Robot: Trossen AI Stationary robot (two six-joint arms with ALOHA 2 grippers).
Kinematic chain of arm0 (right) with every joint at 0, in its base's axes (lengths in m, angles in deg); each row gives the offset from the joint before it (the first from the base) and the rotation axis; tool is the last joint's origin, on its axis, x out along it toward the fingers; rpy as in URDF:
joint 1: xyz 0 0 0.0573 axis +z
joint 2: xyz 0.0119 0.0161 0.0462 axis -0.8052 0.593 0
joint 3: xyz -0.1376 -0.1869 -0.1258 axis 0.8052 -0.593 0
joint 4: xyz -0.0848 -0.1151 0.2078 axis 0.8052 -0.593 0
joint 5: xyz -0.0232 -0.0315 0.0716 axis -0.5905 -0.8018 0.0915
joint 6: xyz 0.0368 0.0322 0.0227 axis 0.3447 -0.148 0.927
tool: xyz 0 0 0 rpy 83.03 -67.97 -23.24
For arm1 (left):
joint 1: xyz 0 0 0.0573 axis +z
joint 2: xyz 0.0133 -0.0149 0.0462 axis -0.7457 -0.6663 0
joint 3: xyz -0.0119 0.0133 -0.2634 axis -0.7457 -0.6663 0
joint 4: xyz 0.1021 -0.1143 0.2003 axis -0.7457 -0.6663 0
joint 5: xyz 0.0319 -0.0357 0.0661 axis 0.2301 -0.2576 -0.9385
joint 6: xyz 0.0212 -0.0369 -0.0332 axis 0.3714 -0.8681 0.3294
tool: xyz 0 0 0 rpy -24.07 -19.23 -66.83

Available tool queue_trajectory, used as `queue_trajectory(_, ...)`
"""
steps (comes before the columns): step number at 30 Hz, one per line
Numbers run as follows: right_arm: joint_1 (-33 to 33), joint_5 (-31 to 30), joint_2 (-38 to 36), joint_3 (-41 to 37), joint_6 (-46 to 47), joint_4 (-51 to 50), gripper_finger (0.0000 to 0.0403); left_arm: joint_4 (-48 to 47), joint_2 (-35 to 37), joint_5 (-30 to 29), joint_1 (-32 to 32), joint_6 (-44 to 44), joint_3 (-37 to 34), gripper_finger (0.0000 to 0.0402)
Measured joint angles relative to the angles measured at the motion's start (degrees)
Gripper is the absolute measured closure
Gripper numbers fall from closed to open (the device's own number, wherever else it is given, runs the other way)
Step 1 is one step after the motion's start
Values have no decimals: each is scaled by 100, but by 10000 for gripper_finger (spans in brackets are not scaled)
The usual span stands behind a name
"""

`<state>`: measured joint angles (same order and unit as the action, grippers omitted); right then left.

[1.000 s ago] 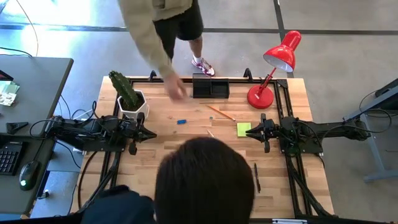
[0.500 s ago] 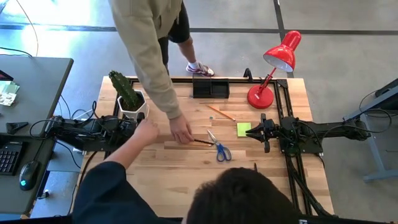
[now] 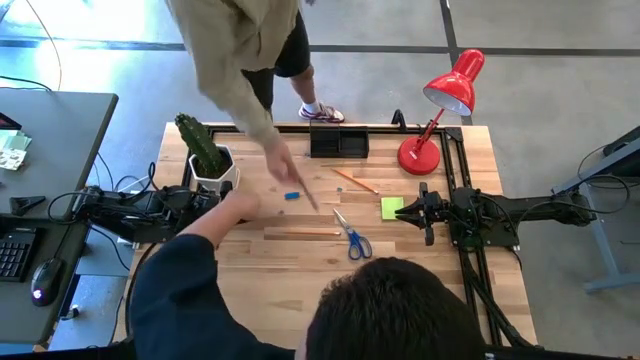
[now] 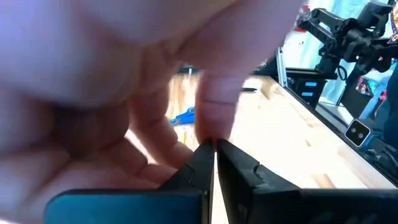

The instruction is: Pick and place office supplies into organizer

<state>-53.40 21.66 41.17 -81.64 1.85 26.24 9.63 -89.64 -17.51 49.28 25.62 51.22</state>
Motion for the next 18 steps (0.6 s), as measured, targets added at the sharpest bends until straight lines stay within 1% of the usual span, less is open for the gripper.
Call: queue_trajectory(18,0,0,0,2,0,0,350,-19,-2,3,1,0,0,389)
